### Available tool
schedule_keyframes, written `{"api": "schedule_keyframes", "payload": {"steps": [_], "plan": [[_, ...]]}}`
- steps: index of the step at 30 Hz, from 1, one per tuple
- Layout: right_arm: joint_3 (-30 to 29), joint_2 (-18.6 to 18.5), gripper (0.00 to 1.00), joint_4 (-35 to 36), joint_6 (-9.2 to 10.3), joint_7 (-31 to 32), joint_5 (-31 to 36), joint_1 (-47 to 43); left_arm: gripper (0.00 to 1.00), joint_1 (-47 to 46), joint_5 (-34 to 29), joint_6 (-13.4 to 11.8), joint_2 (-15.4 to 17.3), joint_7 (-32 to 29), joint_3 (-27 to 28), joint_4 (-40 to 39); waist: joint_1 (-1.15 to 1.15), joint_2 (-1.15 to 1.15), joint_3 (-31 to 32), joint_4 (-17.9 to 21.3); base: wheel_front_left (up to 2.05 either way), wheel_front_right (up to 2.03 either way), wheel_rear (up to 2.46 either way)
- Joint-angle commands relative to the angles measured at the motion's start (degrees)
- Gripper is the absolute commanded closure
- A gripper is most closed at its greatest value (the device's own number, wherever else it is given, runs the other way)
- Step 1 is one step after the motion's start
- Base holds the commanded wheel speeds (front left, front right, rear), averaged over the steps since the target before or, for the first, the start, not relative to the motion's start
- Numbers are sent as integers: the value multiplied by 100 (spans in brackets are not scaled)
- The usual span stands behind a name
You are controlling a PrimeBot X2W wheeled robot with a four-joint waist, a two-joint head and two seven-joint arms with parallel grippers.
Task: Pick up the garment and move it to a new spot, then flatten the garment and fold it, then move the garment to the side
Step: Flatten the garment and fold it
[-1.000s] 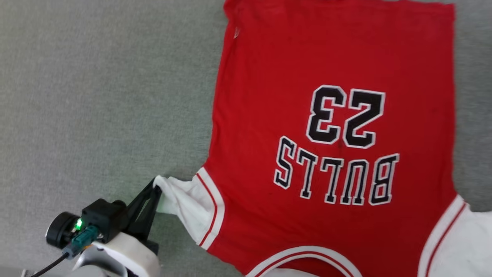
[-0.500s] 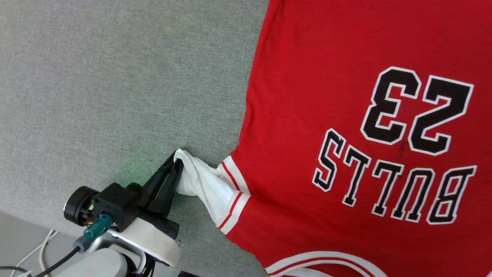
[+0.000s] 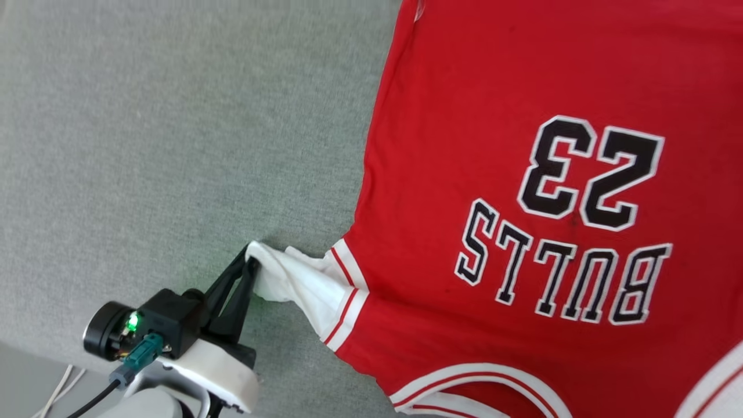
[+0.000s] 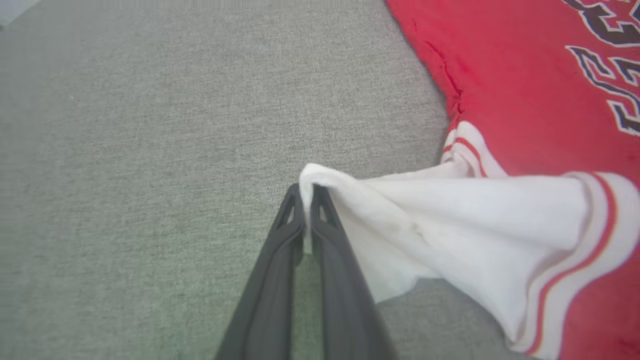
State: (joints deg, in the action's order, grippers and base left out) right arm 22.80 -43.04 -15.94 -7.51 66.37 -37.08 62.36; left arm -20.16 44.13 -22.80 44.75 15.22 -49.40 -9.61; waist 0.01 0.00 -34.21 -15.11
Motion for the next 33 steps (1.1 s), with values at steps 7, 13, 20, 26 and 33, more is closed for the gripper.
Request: {"api": "schedule_keyframes", "payload": {"steps": [7, 13, 20, 26, 33], "plan": [[551, -720, 100, 858, 4, -478, -621, -575, 100, 386, 162, -212, 236, -37, 84, -55, -1, 0, 969, 525, 0, 0, 0], [472, -1522, 100, 1636, 5, -998, -1175, -1737, 100, 577, 241, -270, 315, -112, 24, -97, -1, 0, 1343, 805, 0, 0, 0], [136, -2139, 100, 1942, 5, -1696, -1561, -4012, 100, 851, 358, -403, 475, -111, 73, -157, -1, 0, 1631, 1116, 0, 0, 0], [-146, -1993, 100, 1744, 5, -2271, -1692, -6009, 100, 995, 447, -429, 546, -100, 90, -176, -1, 0, 1732, 1266, 0, 0, 0], [-539, -1414, 100, 1652, 4, -2733, -1534, -7264, 100, 1041, 487, -417, 576, -90, 106, -168, -1, 0, 1775, 1317, 0, 0, 0]]}}
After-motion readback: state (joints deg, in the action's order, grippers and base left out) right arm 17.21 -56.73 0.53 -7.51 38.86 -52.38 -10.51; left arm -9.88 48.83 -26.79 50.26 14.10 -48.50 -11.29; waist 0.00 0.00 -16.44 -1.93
